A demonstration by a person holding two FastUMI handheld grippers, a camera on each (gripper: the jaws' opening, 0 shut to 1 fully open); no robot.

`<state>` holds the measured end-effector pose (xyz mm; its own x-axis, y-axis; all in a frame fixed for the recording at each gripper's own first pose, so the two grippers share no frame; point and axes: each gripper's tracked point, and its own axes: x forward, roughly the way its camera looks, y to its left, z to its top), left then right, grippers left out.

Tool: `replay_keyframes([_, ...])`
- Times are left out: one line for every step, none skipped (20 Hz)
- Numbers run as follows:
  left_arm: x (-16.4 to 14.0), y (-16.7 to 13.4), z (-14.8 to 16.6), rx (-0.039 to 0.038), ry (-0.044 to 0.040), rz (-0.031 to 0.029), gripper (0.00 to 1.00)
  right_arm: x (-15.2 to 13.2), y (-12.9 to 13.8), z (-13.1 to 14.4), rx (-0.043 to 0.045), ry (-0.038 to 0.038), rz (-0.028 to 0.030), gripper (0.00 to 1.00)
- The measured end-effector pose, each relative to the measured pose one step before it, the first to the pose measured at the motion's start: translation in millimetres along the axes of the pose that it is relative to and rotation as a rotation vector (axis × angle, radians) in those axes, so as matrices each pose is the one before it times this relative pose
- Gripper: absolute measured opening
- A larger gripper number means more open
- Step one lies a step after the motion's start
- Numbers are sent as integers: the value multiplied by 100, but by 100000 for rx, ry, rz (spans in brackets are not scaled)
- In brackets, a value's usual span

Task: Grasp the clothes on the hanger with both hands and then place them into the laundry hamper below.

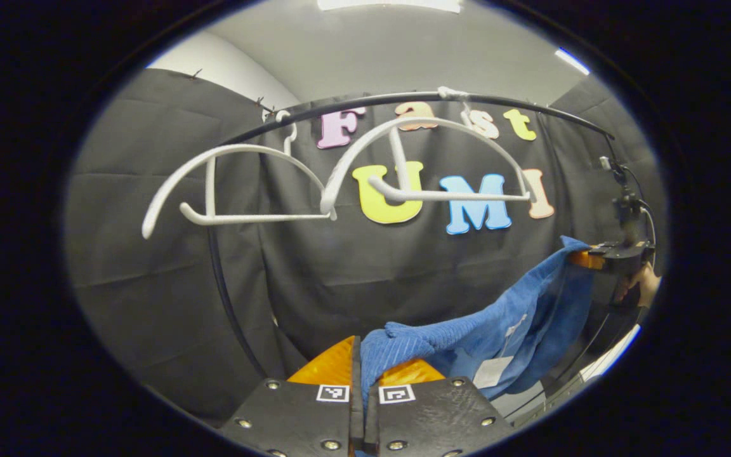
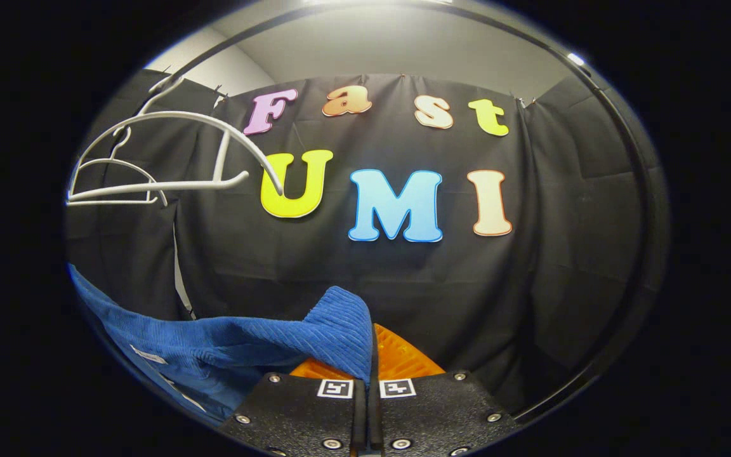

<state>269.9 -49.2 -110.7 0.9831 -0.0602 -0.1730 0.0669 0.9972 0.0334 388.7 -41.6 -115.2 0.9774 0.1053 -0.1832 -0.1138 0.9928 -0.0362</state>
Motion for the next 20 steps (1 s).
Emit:
replay_keyframes([-1144, 53, 607, -237, -1404, -982, 0, -1387, -31, 148, 1324, -433, -548, 1])
replay_keyframes([-1191, 152, 885, -175, -1891, -727, 1, -1372, 56, 549, 1357, -783, -277, 1])
replay_keyframes([-1262, -31, 882, -215, -1889, -896, 1, -1498, 75, 514, 915, -1009, -541, 1])
replay_keyframes([-1287, -224, 919, -232, -1938, -848, 1, -1488, 19, 653, 417, -1263, -674, 1])
replay_keyframes([-962, -130, 604, -405, -1561, -986, 0, -1423, 89, 497, 598, -1222, -706, 1])
replay_keyframes([-704, 240, 403, -399, -1048, -1098, 2, -1403, 242, 539, 1139, -391, -337, 1])
replay_keyframes([-799, -20, 508, -492, -657, -958, 0, -1609, 423, 372, 1595, -242, 130, 1])
replay_keyframes([-630, 102, 448, -376, -531, -1005, 0, -1366, 575, 422, 1266, -366, 442, 1])
replay_keyframes([-812, 45, 514, -122, -592, -1086, 0, -1564, 498, 74, 621, -444, 249, 1])
replay_keyframes([-838, 119, 283, 36, -588, -945, 0, -1429, 494, 347, 181, -727, 13, 1])
replay_keyframes([-890, -56, 281, -200, -439, -1130, 0, -1462, 443, 250, 241, -429, 58, 1])
replay_keyframes([-1154, -388, 284, -506, -508, -1615, 0, -1371, 509, 212, 506, -271, 112, 1])
replay_keyframes([-975, -445, 207, -498, -375, -1660, 0, -1348, 574, 38, 519, -99, -182, 1])
replay_keyframes([-684, -394, 97, -428, -374, -1901, 0, -1262, 518, 51, 419, -43, -221, 1])
replay_keyframes([-614, -427, 84, -473, -350, -2116, 2, -1258, 537, -36, 248, -168, -234, 1])
replay_keyframes([-395, -685, -160, -472, -228, -2313, 2, -1317, 540, -85, -24, -16, -229, 1])
replay_keyframes([-536, -617, -80, -692, -89, -1934, 2, -1271, 543, -133, -119, -33, -223, 1])
replay_keyframes([-670, -641, -103, -957, -216, -2131, 2, -1180, 524, -36, 111, 287, -80, 1])
replay_keyframes([-619, -737, -38, -595, -316, -2233, 0, -1140, 735, -177, 169, 187, 245, 1])
replay_keyframes([-713, -693, -68, -138, -200, -1683, 0, -980, 679, -94, 18, 210, 404, 1])
